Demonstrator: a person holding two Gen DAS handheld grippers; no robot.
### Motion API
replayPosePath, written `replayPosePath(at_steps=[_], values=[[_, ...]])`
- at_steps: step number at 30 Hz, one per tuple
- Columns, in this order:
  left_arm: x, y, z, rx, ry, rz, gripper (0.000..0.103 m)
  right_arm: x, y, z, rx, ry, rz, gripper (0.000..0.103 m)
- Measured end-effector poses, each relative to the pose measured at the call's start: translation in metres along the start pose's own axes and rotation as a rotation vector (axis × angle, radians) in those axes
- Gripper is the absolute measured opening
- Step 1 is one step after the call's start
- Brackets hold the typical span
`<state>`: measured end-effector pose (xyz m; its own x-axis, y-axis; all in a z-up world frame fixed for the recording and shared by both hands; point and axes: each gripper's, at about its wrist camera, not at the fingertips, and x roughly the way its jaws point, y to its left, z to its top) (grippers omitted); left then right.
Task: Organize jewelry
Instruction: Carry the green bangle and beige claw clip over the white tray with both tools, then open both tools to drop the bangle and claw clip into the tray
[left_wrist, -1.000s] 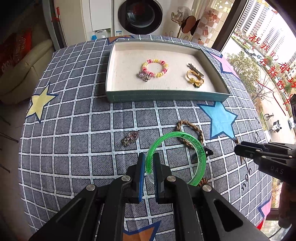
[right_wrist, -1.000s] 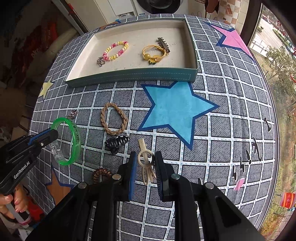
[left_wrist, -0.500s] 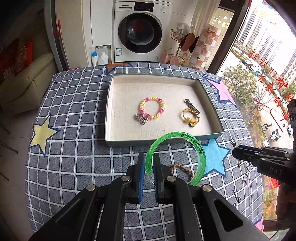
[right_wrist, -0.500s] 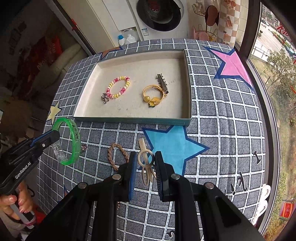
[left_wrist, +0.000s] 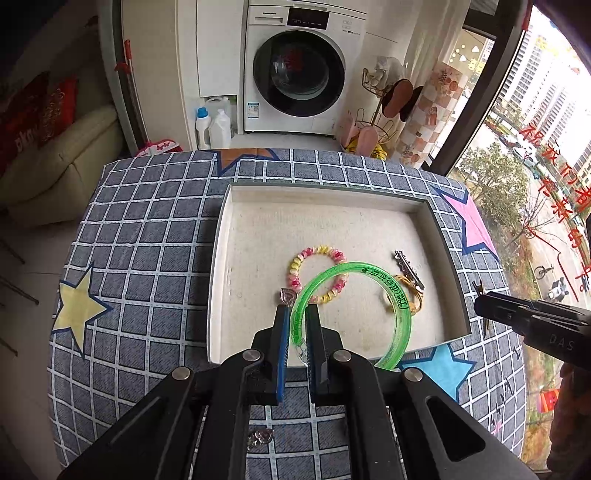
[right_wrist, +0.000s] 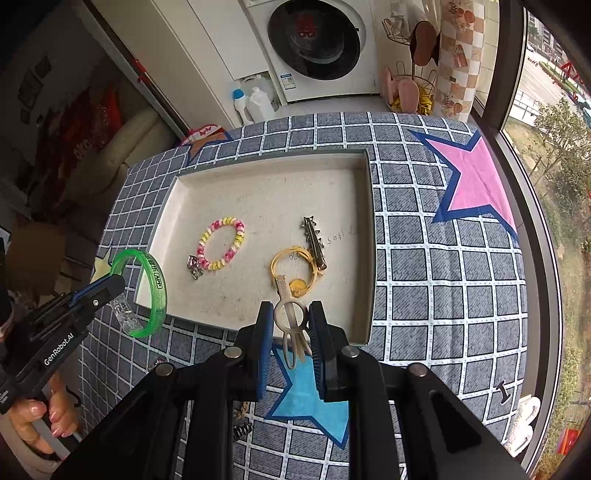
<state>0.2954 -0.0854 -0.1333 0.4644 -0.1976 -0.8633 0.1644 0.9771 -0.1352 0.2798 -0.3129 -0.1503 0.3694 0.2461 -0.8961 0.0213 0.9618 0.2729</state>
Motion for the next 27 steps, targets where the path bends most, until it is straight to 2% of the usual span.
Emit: replayPosePath(at_steps=[11,27], values=[[0.045,0.004,0.033,-0.073,0.019,0.053,0.021,0.039,-0.013,0.047,0.025,0.009,0.019,0.021],[0.112,-0.002,0.061,-0.040,0.061,0.137,0.021,0.094,-0.034,0.090,0.084,0.023,0.006,0.021]])
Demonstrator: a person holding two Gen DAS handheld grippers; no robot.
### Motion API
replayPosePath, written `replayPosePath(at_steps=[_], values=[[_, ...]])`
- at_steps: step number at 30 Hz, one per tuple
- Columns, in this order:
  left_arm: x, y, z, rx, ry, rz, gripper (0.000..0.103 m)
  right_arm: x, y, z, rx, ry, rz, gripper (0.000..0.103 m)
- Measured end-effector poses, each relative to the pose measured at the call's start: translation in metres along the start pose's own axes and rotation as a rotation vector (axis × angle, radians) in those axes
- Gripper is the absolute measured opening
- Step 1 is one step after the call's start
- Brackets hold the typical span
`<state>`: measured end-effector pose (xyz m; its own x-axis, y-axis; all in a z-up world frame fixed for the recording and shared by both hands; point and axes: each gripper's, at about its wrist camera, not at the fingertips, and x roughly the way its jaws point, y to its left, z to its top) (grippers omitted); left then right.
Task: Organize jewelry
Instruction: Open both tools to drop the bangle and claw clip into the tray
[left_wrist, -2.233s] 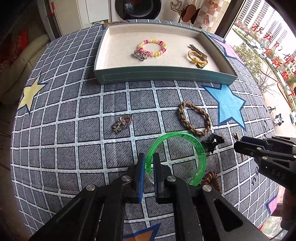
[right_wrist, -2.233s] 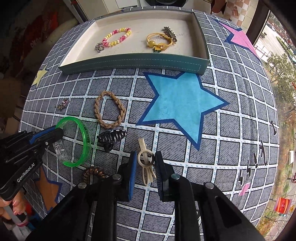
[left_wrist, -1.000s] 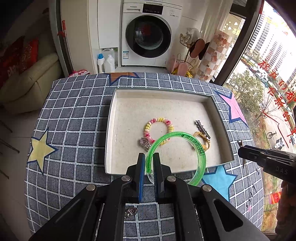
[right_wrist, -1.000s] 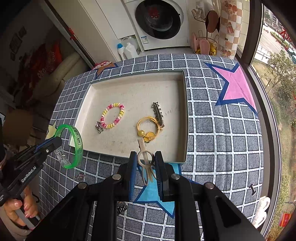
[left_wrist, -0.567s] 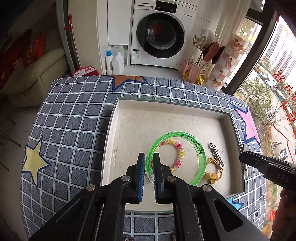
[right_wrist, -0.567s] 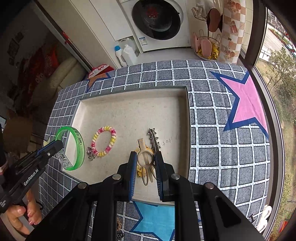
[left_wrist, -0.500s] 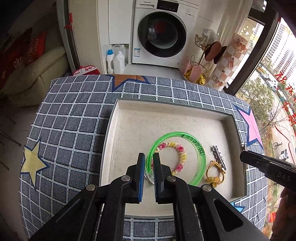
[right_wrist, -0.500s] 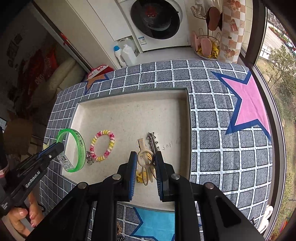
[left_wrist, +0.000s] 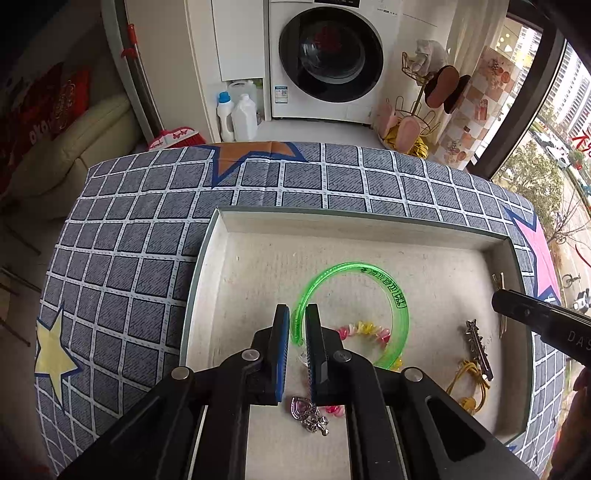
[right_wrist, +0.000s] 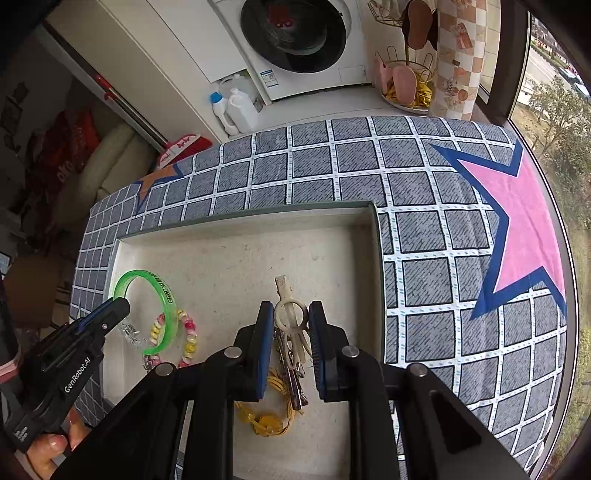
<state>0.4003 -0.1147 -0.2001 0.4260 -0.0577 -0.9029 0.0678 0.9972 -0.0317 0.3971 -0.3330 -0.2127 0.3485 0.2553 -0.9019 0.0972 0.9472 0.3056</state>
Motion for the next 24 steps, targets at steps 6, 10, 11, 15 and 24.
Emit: replayPosePath(at_steps=[6,10,11,15,24], values=[[0.010,-0.005,0.003,0.022,-0.007,0.033,0.021,0.018,-0.012,0.004,0.022,0.021,-0.013,0.021],[0.016,-0.009,0.003,0.047,0.002,0.055,0.021,0.023,-0.013,0.003,0.011,0.023,-0.019,0.021],[0.016,-0.009,0.002,0.055,0.002,0.061,0.021,0.023,-0.012,0.004,0.004,0.024,-0.023,0.022],[0.017,-0.012,0.000,0.071,0.004,0.077,0.021,0.024,-0.010,0.004,-0.007,0.029,-0.020,0.022],[-0.002,-0.011,0.001,0.078,-0.028,0.077,0.021,0.019,-0.008,0.004,0.019,0.023,0.038,0.056]])
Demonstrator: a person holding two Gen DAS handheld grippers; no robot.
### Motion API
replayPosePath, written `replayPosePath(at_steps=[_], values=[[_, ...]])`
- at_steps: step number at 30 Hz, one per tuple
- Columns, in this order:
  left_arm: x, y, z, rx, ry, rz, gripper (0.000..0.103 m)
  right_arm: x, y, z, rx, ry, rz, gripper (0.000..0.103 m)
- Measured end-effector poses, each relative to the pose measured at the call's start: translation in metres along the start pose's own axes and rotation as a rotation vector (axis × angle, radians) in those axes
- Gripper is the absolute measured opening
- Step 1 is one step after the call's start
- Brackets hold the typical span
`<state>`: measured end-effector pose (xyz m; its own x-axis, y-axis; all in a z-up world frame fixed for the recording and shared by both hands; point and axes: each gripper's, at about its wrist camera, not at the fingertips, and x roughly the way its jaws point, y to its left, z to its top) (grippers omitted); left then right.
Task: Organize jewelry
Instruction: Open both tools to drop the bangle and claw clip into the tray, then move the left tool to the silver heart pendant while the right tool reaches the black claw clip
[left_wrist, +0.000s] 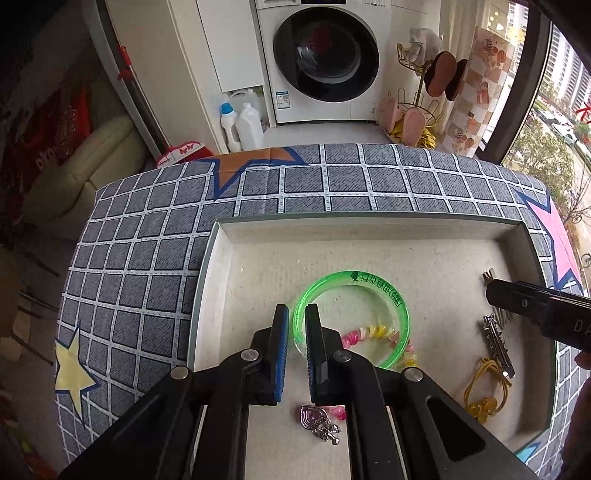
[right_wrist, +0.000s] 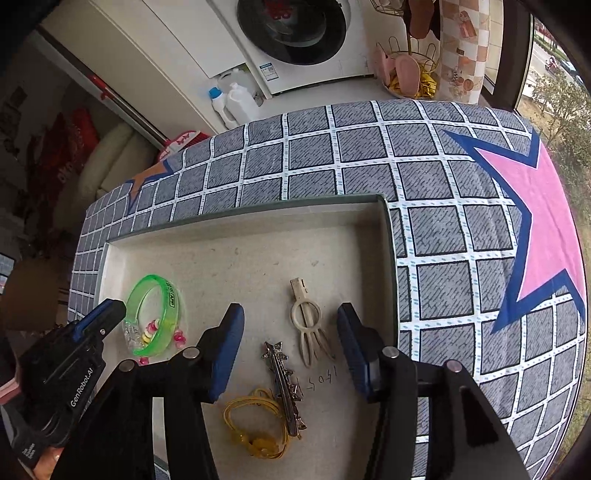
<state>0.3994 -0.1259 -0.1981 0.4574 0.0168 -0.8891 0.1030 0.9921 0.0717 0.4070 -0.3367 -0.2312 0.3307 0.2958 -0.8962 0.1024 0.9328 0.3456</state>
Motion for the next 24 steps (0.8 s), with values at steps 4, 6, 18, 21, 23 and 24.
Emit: replayPosePath(at_steps=[4,6,18,21,23,24], values=[[-0.017,0.002,-0.002,-0.003,-0.030,-0.014,0.021,-0.012,-0.002,-0.002,0.035,-0.017,0.030,0.056],[-0.027,0.003,-0.004,0.000,-0.044,-0.016,0.021,-0.020,0.000,-0.004,0.035,-0.032,0.040,0.057],[-0.079,0.029,-0.032,-0.033,-0.086,-0.040,0.022,-0.072,0.021,-0.044,0.039,-0.093,0.113,0.070],[-0.090,0.037,-0.044,-0.036,-0.091,-0.043,0.022,-0.082,0.027,-0.059,0.035,-0.092,0.124,0.071],[-0.097,0.041,-0.051,-0.040,-0.092,-0.046,0.022,-0.089,0.030,-0.069,0.030,-0.090,0.131,0.071],[-0.100,0.044,-0.055,-0.044,-0.092,-0.048,0.022,-0.092,0.031,-0.074,0.030,-0.088,0.134,0.071]])
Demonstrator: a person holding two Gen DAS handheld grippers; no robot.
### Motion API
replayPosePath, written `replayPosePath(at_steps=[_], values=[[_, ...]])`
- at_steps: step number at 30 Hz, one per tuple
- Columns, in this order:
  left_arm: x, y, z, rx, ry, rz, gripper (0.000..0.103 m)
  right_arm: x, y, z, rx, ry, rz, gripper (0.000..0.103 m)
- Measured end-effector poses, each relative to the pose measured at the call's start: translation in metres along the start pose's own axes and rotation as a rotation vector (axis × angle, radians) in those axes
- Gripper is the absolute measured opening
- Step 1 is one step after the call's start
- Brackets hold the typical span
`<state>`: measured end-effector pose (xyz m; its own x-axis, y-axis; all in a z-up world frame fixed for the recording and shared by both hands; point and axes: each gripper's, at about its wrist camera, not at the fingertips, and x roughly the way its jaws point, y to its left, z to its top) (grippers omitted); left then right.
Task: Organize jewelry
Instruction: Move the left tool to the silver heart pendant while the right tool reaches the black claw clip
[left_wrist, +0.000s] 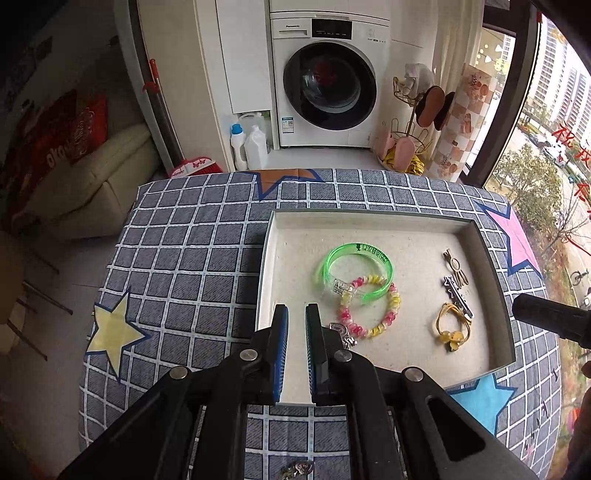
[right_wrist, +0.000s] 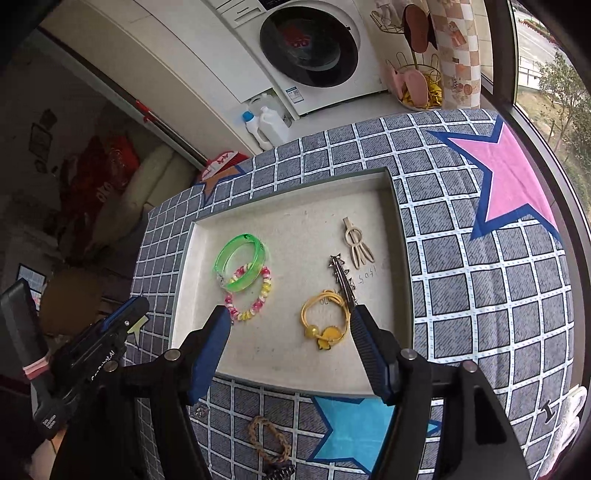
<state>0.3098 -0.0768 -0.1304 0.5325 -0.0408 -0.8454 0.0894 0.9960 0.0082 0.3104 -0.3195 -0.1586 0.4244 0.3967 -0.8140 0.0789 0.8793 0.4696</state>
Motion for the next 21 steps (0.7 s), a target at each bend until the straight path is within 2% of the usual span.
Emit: replayPosePath(at_steps=[3,4,5,6,7,9,15,21], values=[[-0.010,0.008,-0.010,-0.019,0.006,0.000,0.022,-0.008,0.004,-0.014,0.000,0.008,0.012,0.081],[-0.013,0.011,-0.013,-0.031,0.007,0.004,0.039,-0.010,0.004,-0.019,0.002,0.012,0.015,0.081],[-0.016,0.014,-0.016,-0.045,0.007,0.008,0.067,-0.012,0.005,-0.024,0.003,0.018,0.018,0.081],[-0.020,0.019,-0.019,-0.067,0.001,0.034,0.103,-0.014,0.006,-0.029,0.004,0.026,0.023,0.081],[-0.027,0.021,-0.023,-0.087,-0.048,0.057,0.103,-0.014,0.007,-0.034,0.007,0.033,0.027,0.082],[-0.032,0.025,-0.029,-0.078,-0.055,0.055,0.103,-0.016,0.009,-0.044,0.013,0.046,0.028,0.083],[-0.035,0.030,-0.054,-0.038,-0.020,0.064,0.103,-0.016,0.010,-0.077,0.022,0.084,-0.002,0.085],[-0.031,0.043,-0.089,-0.039,0.060,0.056,0.103,-0.015,0.014,-0.106,0.015,0.115,-0.015,0.085]])
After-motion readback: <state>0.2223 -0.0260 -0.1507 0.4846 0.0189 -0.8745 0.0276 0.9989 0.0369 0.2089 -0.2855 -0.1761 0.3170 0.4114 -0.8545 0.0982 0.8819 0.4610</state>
